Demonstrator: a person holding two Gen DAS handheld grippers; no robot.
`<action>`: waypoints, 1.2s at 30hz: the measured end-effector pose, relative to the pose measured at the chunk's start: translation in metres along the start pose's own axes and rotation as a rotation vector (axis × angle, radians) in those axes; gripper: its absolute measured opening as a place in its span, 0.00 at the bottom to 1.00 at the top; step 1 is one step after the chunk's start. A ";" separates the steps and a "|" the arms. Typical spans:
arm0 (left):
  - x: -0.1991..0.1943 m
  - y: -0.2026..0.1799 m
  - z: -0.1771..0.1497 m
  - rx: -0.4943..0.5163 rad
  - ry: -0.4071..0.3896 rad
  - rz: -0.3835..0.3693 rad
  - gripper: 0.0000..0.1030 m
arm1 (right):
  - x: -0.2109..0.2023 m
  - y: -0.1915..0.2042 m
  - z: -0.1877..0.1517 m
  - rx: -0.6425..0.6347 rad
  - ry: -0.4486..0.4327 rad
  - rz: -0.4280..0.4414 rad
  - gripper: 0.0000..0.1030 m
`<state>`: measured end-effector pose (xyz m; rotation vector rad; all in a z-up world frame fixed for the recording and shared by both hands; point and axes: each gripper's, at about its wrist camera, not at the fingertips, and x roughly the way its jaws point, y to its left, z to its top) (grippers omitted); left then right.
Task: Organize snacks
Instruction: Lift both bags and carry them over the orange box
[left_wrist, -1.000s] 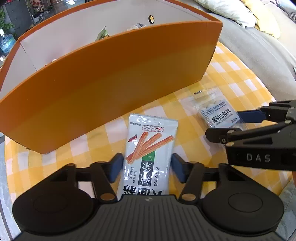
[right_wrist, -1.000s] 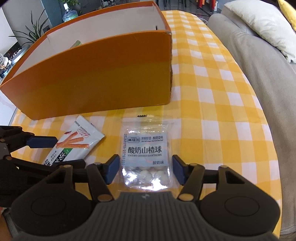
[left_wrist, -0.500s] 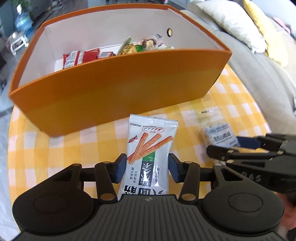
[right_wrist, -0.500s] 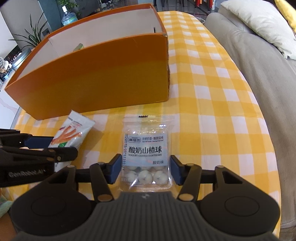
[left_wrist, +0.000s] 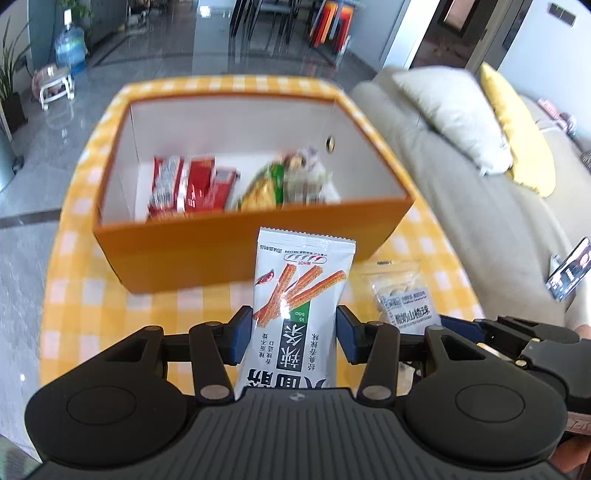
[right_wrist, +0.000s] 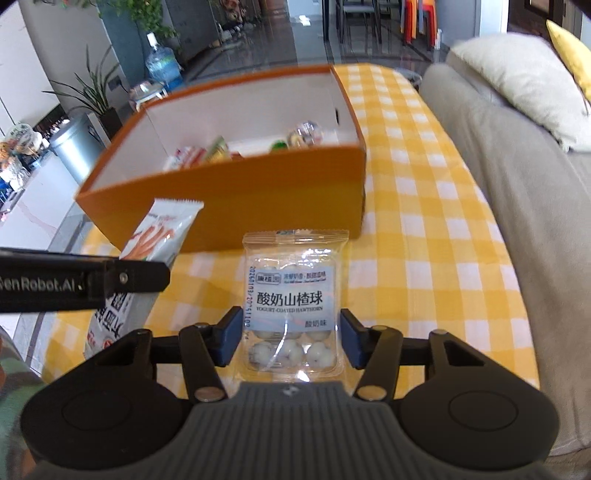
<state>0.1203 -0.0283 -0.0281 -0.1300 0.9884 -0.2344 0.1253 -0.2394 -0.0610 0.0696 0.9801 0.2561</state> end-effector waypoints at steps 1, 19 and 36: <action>-0.006 0.000 0.003 -0.001 -0.012 -0.004 0.53 | -0.005 0.001 0.002 -0.005 -0.013 0.005 0.52; -0.033 0.003 0.104 0.051 -0.130 -0.006 0.53 | -0.053 0.018 0.107 -0.076 -0.179 0.077 0.52; 0.074 0.040 0.168 0.034 0.054 0.091 0.53 | 0.062 0.024 0.183 -0.109 -0.004 0.038 0.52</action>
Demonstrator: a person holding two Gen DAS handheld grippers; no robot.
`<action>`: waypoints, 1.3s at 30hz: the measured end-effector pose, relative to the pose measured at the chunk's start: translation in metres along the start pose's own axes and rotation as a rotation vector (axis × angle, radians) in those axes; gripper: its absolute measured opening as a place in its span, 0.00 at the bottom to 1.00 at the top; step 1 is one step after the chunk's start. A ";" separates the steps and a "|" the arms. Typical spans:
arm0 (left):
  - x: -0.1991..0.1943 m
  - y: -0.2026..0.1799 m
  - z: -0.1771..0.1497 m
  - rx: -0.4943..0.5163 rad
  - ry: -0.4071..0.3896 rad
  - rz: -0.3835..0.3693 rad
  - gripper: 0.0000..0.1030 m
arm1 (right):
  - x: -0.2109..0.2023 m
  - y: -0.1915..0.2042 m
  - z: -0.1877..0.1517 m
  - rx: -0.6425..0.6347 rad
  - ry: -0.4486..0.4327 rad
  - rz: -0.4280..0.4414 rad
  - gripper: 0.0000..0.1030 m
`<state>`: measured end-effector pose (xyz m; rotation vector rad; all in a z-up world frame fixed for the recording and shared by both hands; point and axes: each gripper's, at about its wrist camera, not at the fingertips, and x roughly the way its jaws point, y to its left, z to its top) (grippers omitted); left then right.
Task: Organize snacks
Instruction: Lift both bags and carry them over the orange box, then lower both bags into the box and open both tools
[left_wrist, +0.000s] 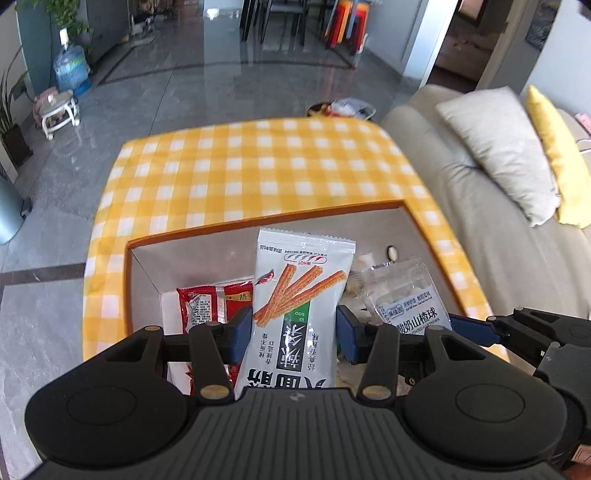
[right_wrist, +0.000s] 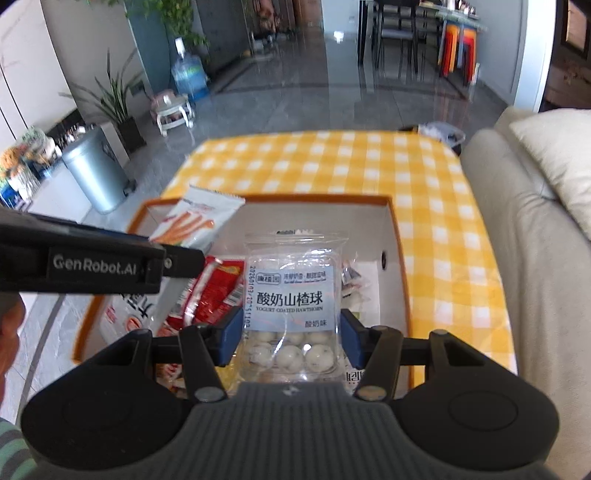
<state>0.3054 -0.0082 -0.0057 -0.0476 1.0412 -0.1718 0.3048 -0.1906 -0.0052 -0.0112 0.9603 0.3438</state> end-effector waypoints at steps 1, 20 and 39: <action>0.007 0.001 0.001 0.001 0.014 0.005 0.53 | 0.008 0.000 0.001 -0.008 0.016 -0.004 0.52; 0.084 0.004 -0.009 0.003 0.164 0.048 0.53 | 0.102 0.000 0.006 -0.101 0.208 -0.056 0.54; 0.038 0.003 -0.015 0.041 0.054 0.074 0.71 | 0.082 0.008 0.008 -0.139 0.157 -0.072 0.76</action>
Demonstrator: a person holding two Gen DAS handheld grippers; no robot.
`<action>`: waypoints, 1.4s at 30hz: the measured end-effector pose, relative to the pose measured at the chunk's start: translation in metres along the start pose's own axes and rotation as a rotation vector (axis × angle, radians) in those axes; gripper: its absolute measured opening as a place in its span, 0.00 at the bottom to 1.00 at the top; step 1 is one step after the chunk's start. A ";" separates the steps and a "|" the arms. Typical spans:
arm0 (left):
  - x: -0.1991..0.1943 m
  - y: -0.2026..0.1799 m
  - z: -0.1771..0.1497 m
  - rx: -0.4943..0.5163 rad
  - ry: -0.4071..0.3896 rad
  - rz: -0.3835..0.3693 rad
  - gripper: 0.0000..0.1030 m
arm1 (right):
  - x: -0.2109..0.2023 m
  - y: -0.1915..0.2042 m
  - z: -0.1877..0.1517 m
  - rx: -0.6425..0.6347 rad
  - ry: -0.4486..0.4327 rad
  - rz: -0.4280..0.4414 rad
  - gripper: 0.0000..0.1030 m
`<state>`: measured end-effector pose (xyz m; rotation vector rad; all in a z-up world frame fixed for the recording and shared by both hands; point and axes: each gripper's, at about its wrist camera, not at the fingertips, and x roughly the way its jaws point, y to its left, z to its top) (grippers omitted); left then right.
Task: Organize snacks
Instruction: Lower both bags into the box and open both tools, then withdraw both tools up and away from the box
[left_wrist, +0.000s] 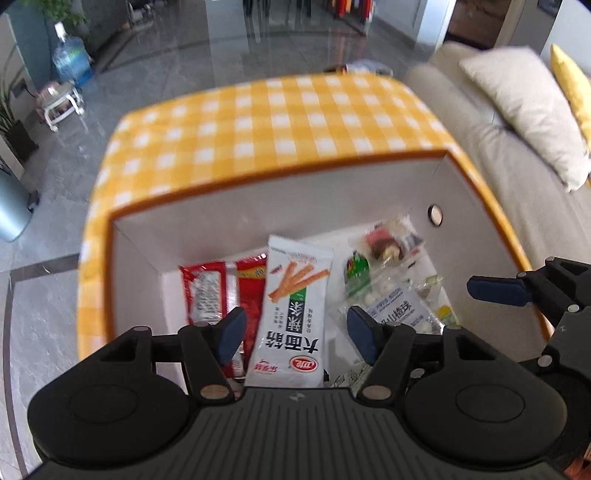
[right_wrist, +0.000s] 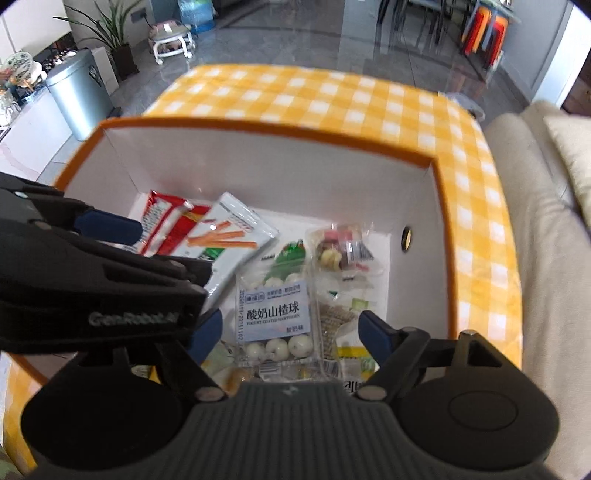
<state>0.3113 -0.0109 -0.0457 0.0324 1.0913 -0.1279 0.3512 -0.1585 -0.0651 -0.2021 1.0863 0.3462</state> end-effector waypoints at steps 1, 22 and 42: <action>-0.009 0.001 -0.002 0.000 -0.024 0.000 0.71 | -0.007 0.001 0.000 -0.004 -0.015 0.000 0.77; -0.181 -0.014 -0.077 0.069 -0.466 0.023 0.67 | -0.186 0.032 -0.076 0.026 -0.499 -0.087 0.92; -0.196 -0.027 -0.171 -0.012 -0.593 0.169 0.87 | -0.238 0.079 -0.188 0.033 -0.649 -0.208 0.93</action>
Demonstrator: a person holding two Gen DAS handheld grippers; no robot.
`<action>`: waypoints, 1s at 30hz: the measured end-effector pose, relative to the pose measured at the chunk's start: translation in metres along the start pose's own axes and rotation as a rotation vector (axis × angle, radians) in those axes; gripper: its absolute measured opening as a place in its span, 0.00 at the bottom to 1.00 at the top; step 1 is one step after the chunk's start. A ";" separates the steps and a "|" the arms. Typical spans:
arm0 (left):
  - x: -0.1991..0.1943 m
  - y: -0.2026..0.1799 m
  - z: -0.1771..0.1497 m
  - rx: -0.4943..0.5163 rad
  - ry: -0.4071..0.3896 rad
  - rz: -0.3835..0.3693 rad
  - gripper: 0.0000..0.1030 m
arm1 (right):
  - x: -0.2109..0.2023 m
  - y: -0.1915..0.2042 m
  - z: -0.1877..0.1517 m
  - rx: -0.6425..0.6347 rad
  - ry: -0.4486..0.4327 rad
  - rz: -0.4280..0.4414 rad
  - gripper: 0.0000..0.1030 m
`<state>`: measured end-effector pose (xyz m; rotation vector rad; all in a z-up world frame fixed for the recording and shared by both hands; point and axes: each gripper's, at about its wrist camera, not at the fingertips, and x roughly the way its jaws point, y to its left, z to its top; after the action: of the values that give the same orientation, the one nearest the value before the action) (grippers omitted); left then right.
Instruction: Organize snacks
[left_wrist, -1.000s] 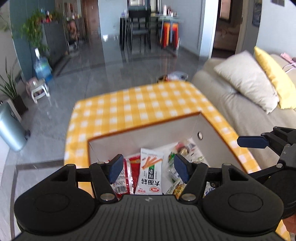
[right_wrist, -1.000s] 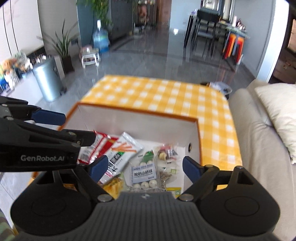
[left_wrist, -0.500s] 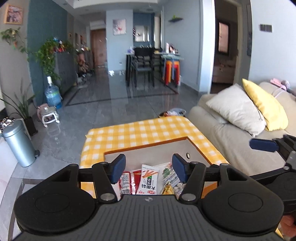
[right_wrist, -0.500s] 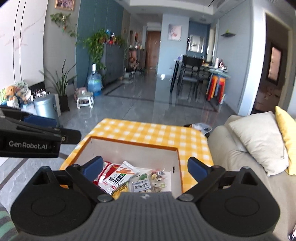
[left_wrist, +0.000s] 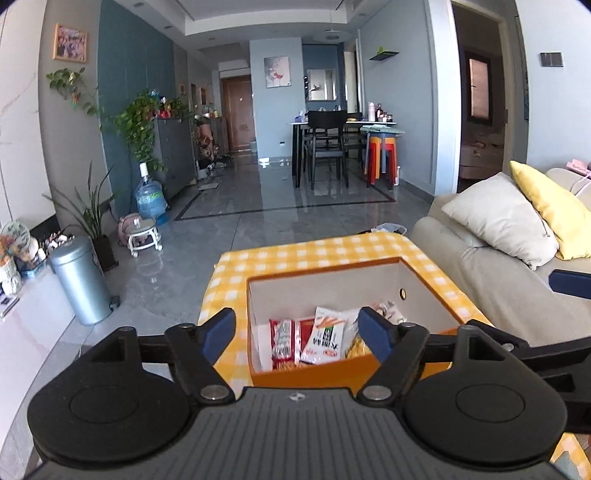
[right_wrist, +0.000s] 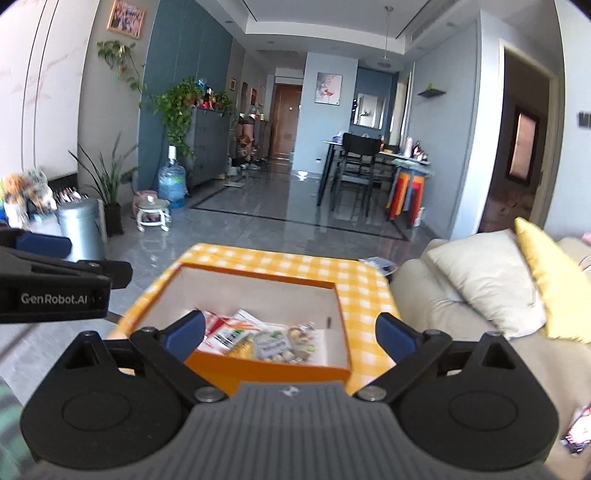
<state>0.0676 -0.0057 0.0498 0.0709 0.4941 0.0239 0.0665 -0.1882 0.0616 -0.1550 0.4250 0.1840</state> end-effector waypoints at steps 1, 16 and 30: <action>0.003 -0.002 -0.002 0.004 0.005 0.007 0.87 | 0.000 -0.001 -0.003 -0.005 0.003 -0.008 0.93; 0.018 -0.011 -0.040 0.027 0.130 0.025 0.88 | 0.010 -0.008 -0.034 0.072 0.115 0.026 0.94; 0.018 -0.006 -0.039 0.017 0.154 0.027 0.88 | 0.021 -0.015 -0.039 0.143 0.159 0.024 0.94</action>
<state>0.0645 -0.0088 0.0066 0.0923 0.6478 0.0521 0.0729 -0.2067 0.0187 -0.0237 0.5963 0.1652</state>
